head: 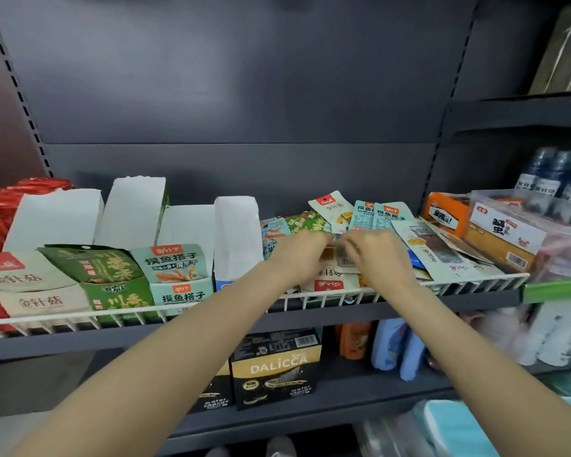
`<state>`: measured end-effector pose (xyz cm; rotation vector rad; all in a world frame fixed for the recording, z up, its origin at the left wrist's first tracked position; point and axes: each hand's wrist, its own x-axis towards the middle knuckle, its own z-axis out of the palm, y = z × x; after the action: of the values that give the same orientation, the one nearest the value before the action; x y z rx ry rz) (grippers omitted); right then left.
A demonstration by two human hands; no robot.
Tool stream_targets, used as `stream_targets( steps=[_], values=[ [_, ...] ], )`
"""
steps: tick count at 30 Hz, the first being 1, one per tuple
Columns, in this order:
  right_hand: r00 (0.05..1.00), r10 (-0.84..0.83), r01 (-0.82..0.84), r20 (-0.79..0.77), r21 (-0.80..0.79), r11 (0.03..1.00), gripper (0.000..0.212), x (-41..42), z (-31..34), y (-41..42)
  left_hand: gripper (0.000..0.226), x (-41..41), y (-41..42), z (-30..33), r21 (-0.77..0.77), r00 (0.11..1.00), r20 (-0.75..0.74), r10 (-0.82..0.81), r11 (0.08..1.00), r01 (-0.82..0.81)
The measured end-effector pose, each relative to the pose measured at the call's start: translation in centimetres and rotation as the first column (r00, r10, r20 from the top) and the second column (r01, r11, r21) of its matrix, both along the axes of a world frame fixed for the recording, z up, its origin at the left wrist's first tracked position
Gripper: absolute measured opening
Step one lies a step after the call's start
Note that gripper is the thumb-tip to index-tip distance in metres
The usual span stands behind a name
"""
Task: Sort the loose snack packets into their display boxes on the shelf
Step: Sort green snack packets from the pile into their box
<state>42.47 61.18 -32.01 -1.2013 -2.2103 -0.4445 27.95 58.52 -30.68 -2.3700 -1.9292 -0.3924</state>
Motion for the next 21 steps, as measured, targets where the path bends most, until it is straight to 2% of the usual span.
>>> stream_targets(
  steps=[2, 3, 6, 9, 11, 13, 15, 17, 19, 21],
  values=[
    [0.953, 0.032, -0.017, -0.302, 0.055, 0.998, 0.020, 0.3, 0.2, -0.1, 0.030, 0.3, -0.5, 1.0, 0.171, 0.997, -0.018, 0.078, 0.982, -0.074],
    [0.899, 0.013, -0.003, -0.438, 0.024, 1.000, 0.029, 0.3, 0.5, -0.2, 0.028, 0.4, -0.8, 1.4, 0.221, 0.996, 0.000, 0.094, 0.971, -0.092],
    [0.664, -0.100, -0.122, -0.741, -0.240, 0.963, 0.070, -0.1, 1.7, -0.8, 0.034, -0.3, -1.5, 2.2, 0.297, 0.988, 0.137, 0.070, 0.949, -0.108],
    [0.381, -0.251, -0.374, -0.890, -0.397, 0.838, 0.090, -0.3, 2.9, -1.3, 0.027, -2.0, -2.4, 2.7, 0.331, 0.964, 0.266, 0.009, 0.938, -0.100],
    [0.293, -0.310, -0.427, -0.904, -0.414, 0.804, 0.091, -0.8, 3.6, -1.8, 0.018, -3.2, -3.6, 3.4, 0.323, 0.926, 0.376, -0.044, 0.942, -0.086],
    [0.246, -0.327, -0.511, -0.913, -0.408, 0.756, 0.083, -1.6, 4.5, -2.7, 0.012, -4.5, -5.1, 4.4, 0.327, 0.871, 0.476, -0.118, 0.944, -0.051],
    [0.262, -0.269, -0.658, -0.927, -0.375, 0.653, 0.055, -2.7, 5.5, -4.1, 0.010, -5.9, -6.8, 5.2, 0.342, 0.834, 0.528, -0.162, 0.939, -0.035],
    [0.311, -0.169, -0.732, -0.935, -0.349, 0.585, 0.024, -4.2, 6.6, -5.6, 0.008, -7.5, -8.2, 5.8, 0.361, 0.811, 0.565, -0.155, 0.930, -0.073],
    [0.304, -0.097, -0.744, -0.948, -0.300, 0.597, 0.013, -6.3, 7.6, -6.9, 0.006, -9.3, -9.5, 6.4, 0.396, 0.801, 0.585, -0.126, 0.907, -0.147],
    [0.301, -0.027, -0.729, -0.953, -0.248, 0.638, 0.014, -8.8, 8.3, -7.9, 0.006, -11.2, -11.2, 7.0, 0.446, 0.778, 0.616, -0.122, 0.868, -0.217]
  ],
)
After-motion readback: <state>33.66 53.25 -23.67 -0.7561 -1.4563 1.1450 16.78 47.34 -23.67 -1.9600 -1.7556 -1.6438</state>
